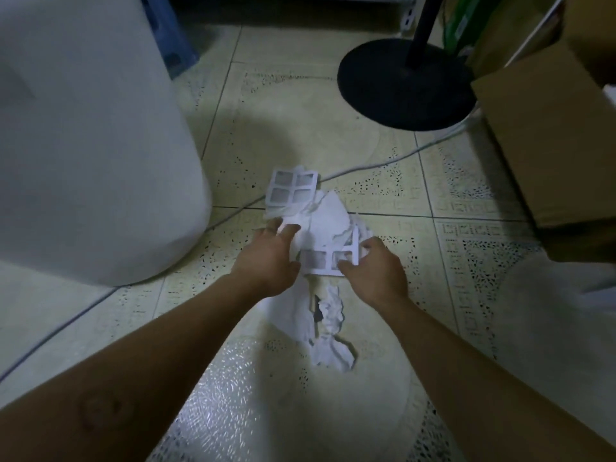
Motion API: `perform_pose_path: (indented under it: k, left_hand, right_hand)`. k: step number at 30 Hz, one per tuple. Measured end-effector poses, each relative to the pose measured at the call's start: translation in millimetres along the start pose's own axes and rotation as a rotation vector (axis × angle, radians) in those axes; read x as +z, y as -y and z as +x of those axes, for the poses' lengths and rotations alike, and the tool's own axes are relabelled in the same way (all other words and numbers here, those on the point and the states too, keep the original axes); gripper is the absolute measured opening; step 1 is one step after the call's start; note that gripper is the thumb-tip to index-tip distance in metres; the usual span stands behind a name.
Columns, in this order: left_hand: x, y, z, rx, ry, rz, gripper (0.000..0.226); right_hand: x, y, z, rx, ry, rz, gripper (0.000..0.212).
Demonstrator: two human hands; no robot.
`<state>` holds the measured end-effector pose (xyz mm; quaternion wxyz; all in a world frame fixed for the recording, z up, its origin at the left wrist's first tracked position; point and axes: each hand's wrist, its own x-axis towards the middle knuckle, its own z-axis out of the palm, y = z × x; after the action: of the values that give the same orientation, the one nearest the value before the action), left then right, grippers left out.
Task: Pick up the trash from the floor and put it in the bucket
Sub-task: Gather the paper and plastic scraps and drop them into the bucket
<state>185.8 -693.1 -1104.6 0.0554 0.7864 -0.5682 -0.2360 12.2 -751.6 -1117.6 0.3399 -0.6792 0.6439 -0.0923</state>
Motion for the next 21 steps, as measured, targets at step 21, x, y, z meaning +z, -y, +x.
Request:
perform_pose_path:
  k: [21]
  left_hand:
    - [-8.2, 8.8, -15.5, 0.039, -0.354, 0.025, 0.018]
  right_hand:
    - [-41.4, 10.0, -11.8, -0.096, -0.141, 0.186, 0.025]
